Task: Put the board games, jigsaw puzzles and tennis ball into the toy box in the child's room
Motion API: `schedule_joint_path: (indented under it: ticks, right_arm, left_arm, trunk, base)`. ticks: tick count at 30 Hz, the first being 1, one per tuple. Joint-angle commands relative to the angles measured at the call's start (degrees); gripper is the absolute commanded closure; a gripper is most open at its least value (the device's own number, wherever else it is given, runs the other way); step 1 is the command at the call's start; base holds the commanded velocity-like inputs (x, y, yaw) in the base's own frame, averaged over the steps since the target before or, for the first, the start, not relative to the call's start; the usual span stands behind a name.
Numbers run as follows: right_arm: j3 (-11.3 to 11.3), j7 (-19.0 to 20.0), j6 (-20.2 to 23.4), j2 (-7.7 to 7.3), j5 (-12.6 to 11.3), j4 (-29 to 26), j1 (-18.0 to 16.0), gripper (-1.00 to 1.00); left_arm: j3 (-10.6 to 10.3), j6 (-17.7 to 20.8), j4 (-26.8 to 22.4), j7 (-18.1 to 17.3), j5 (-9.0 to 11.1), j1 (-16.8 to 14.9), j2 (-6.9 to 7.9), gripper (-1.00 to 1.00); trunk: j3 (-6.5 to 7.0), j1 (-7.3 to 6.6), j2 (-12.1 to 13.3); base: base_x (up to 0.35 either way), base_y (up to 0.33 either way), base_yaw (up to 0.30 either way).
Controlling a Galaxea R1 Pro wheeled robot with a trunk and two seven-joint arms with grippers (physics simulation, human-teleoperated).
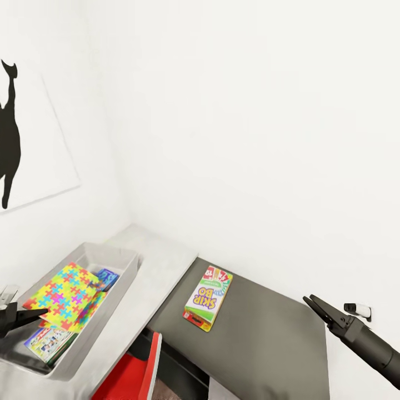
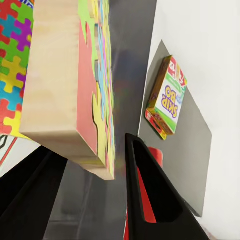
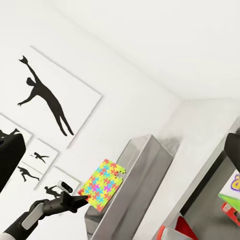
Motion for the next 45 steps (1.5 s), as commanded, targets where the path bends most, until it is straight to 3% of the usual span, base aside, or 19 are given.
schedule_joint_path:
  ticks: [1, 13, 42, 43, 45]
  right_arm:
    - [-0.03, 0.04, 0.31, -0.01, -0.16, 0.0, -0.05, -1.0]
    - [-0.02, 0.05, 0.29, -0.01, -0.13, 0.0, -0.05, -1.0]
    - [-0.1, 0.07, 0.34, -0.01, -0.17, 0.0, -0.05, -1.0]
    - [-0.11, 0.09, 0.32, -0.01, -0.19, 0.0, -0.05, -1.0]
    - [-0.11, 0.12, 0.3, -0.01, -0.21, 0.0, -0.05, -1.0]
  left_arm:
    - [0.03, 0.23, 0.0, -0.11, -0.03, -0.05, -0.03, 1.0]
    - [0.04, -2.91, 0.02, 0.83, 0.04, -0.05, -0.33, 1.0]
    - [0.14, -3.22, 0.09, 2.43, 0.11, -0.05, -0.35, 1.0]
    - [0.14, -3.22, 0.09, 2.42, 0.1, -0.05, -0.35, -1.0]
    - [0.14, -3.23, 0.09, 2.42, 0.12, -0.05, -0.35, -1.0]
  trunk:
    - [-0.2, 0.02, -0.1]
    - [-1.33, 0.02, -0.1]
    - [-4.05, 0.02, -0.1]
    - [-4.13, 0.02, -0.1]
    - [-4.19, 0.02, -0.1]
  base:
    - [0.0, 0.0, 0.0]
    - [0.0, 0.0, 0.0]
    - [0.0, 0.0, 0.0]
    - [0.0, 0.0, 0.0]
    - [0.0, 0.0, 0.0]
